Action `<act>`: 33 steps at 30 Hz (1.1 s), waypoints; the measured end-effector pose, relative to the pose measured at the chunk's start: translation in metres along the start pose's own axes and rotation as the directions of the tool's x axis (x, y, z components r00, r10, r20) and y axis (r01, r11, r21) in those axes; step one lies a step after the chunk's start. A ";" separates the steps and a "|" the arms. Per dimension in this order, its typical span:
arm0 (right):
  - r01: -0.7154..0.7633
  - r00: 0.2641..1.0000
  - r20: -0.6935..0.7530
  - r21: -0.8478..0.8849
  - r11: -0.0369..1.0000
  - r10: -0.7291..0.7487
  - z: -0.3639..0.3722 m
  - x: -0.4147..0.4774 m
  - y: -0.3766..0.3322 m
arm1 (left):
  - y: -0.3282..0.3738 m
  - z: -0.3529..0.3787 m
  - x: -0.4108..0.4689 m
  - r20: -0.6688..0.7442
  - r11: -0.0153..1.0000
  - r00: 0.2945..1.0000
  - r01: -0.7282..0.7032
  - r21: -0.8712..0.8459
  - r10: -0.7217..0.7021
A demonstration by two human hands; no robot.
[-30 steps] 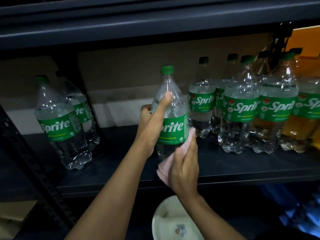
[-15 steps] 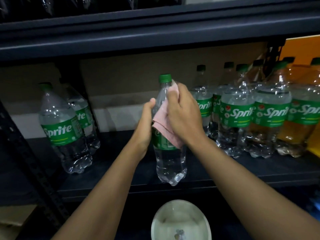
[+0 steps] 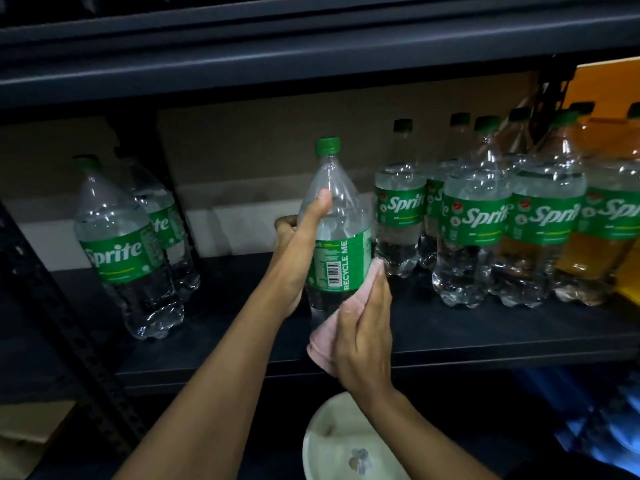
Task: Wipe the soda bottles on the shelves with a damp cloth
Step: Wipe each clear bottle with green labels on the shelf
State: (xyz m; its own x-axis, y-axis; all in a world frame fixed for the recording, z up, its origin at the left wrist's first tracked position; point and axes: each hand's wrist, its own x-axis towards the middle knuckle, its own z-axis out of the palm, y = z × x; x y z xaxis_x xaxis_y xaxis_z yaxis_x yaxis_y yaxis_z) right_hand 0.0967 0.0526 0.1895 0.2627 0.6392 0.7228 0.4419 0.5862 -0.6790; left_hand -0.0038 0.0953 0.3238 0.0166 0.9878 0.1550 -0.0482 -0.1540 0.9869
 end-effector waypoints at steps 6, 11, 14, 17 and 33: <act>-0.033 0.999 -0.014 0.152 0.988 0.036 -0.009 0.044 -0.033 | 0.008 -0.002 -0.007 0.088 1.000 0.996 0.004 -0.024 -0.002; -0.013 0.997 0.075 0.083 0.996 0.006 -0.020 0.125 -0.088 | 0.021 -0.003 -0.019 0.150 0.995 0.988 -0.053 0.079 0.041; -0.064 0.992 0.115 0.058 0.996 0.057 -0.019 0.143 -0.097 | 0.026 -0.003 -0.022 0.136 0.995 0.989 -0.066 0.073 0.056; 0.095 0.995 -0.023 0.037 0.995 -0.094 -0.012 0.116 -0.084 | 0.030 0.000 -0.029 0.110 0.997 0.992 -0.062 0.053 0.056; -0.030 0.998 0.055 0.131 0.991 0.023 -0.010 0.049 -0.031 | 0.012 -0.002 -0.007 0.106 1.000 0.994 -0.031 -0.001 0.031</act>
State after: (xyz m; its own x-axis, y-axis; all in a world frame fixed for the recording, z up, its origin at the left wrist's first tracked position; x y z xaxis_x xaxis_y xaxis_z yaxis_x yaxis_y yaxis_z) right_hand 0.1040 0.0606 0.2470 0.2253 0.6789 0.6988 0.3178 0.6268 -0.7114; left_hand -0.0061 0.0866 0.3345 0.1212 0.9744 0.1895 -0.0496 -0.1847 0.9815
